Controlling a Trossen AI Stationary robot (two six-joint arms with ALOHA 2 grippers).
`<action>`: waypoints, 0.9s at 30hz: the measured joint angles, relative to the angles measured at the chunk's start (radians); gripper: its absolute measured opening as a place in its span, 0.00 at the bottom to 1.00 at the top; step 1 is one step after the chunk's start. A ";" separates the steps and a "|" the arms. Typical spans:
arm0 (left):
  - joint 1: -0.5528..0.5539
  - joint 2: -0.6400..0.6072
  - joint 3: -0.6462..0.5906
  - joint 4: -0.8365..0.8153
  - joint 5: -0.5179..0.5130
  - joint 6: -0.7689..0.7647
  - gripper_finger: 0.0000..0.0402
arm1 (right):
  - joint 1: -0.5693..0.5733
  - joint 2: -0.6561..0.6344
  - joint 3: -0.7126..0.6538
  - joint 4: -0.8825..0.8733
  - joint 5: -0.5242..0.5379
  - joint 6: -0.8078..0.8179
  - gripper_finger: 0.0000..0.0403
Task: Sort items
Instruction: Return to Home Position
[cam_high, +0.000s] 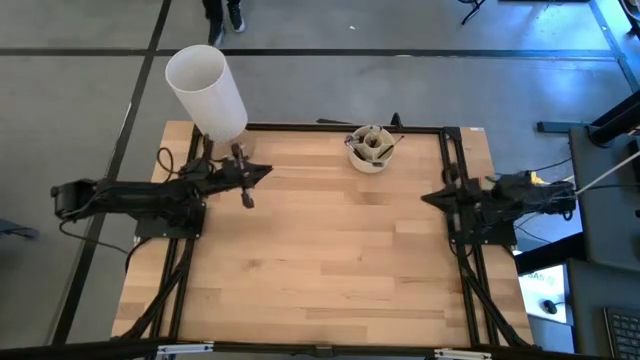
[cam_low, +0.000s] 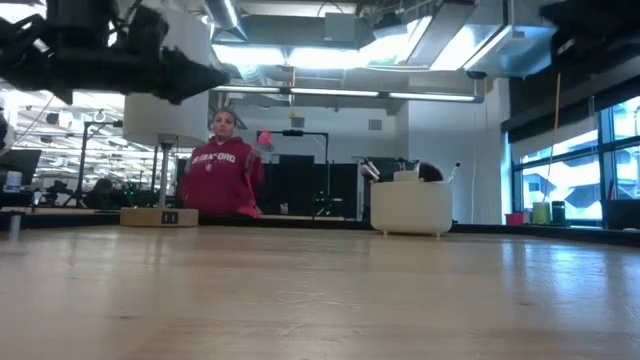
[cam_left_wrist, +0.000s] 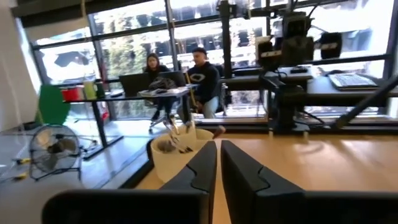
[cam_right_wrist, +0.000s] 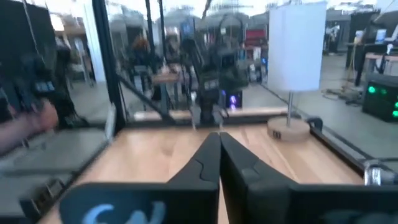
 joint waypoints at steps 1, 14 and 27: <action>0.008 -0.020 -0.019 0.000 0.019 -0.006 0.04 | 0.000 0.004 -0.025 0.025 -0.002 -0.014 0.00; 0.107 -0.280 -0.116 -0.192 0.184 -0.052 0.01 | 0.001 -0.042 -0.147 0.121 -0.028 -0.107 0.00; 0.111 -0.647 -0.116 -0.494 0.345 -0.069 0.02 | 0.001 -0.042 -0.278 0.279 -0.036 -0.049 0.00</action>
